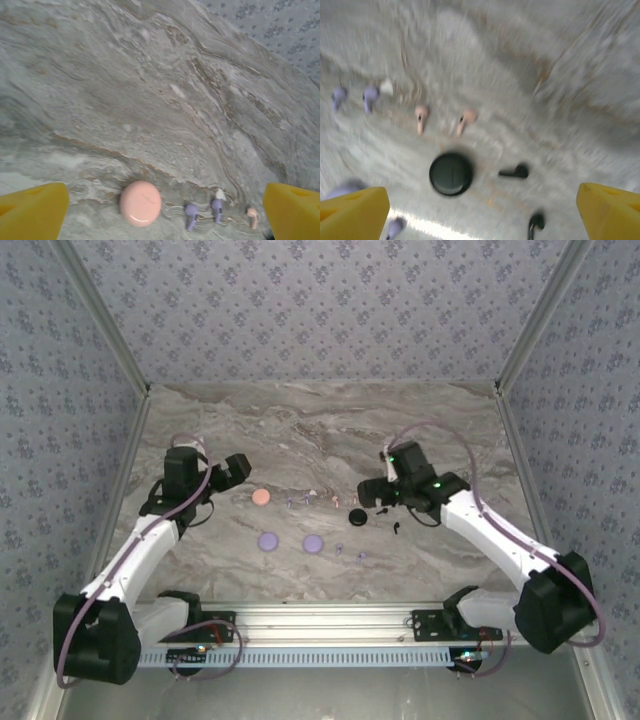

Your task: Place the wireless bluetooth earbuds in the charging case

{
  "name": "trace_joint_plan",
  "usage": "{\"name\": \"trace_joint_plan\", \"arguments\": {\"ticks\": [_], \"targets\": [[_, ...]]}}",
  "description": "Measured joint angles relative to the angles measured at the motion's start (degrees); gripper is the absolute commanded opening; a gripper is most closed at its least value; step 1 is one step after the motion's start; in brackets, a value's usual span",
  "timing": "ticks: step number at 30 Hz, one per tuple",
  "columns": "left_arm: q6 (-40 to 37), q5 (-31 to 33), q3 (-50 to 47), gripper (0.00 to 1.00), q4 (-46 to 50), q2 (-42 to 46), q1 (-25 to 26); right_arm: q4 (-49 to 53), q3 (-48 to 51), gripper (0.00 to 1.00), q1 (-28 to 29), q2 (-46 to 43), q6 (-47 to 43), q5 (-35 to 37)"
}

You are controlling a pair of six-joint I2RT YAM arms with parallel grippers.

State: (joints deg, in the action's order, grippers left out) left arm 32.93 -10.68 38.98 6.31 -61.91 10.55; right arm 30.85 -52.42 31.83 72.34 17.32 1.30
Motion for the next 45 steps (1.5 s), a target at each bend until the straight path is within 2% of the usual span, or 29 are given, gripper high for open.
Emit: {"name": "trace_joint_plan", "arguments": {"ticks": [5, 9, 19, 35, 45], "targets": [[0.8, -0.4, 2.6, 0.99, -0.1, -2.3, 2.1, 3.1, -0.6, 0.9, 6.8, 7.2, 4.1, 1.4], [0.8, -0.1, 2.7, 0.99, -0.4, -2.3, 3.5, 3.8, -2.0, 0.83, 8.8, 12.5, 5.9, 2.1], [0.8, 1.3, 3.5, 0.99, 0.0, -2.3, 3.7, 3.1, -5.5, 0.71, 9.0, 20.7, 6.8, 3.0], [0.8, 2.8, 3.9, 0.99, 0.5, -2.3, 4.3, 1.0, -9.1, 0.69, 9.0, 28.3, 6.7, 3.9], [0.8, 3.2, 5.2, 0.99, 1.3, -2.3, 4.5, 1.0, -9.1, 0.54, 9.0, 29.7, 6.3, 4.5]]}}
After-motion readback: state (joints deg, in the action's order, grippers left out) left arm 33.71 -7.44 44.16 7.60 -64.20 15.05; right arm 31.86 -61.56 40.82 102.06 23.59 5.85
